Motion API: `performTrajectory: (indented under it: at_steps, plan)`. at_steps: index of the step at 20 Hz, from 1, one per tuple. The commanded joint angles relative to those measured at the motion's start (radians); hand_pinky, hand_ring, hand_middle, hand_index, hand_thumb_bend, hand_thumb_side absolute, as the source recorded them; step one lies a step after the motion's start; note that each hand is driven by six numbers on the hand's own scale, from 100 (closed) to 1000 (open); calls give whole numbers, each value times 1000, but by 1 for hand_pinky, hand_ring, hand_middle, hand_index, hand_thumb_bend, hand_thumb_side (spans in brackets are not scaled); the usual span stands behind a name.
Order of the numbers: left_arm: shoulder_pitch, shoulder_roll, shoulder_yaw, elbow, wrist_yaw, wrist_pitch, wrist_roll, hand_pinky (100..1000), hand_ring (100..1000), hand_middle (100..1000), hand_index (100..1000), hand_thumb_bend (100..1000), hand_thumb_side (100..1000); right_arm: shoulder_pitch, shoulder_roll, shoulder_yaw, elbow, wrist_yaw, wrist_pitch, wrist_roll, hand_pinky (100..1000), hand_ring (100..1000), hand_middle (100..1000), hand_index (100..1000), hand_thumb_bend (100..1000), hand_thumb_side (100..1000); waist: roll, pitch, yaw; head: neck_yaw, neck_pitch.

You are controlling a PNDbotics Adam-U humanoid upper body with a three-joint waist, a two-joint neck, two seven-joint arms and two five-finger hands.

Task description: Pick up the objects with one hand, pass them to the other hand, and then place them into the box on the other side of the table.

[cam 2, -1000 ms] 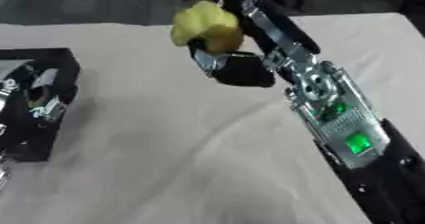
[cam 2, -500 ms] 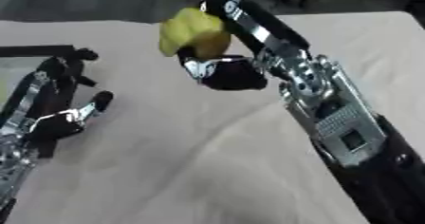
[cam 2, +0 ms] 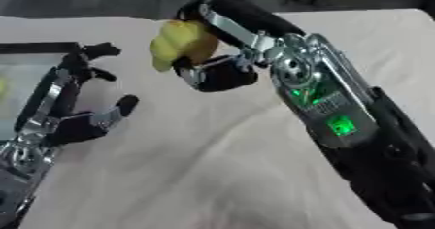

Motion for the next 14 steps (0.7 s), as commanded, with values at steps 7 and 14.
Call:
performTrajectory:
  at_steps: [7, 14]
  plan:
    - [-30, -55, -38, 10, -61, -32, 87, 634, 890, 692, 817, 481, 414, -63, 48, 39, 146, 145, -40, 12, 745, 697, 555, 670, 167, 100, -2, -36, -4, 3, 1]
    - [-35, -91, -56, 21, -55, -16, 152, 612, 868, 653, 783, 518, 463, -76, 74, 56, 181, 232, -83, 8, 745, 692, 558, 674, 170, 100, -1, -38, -4, 2, -15]
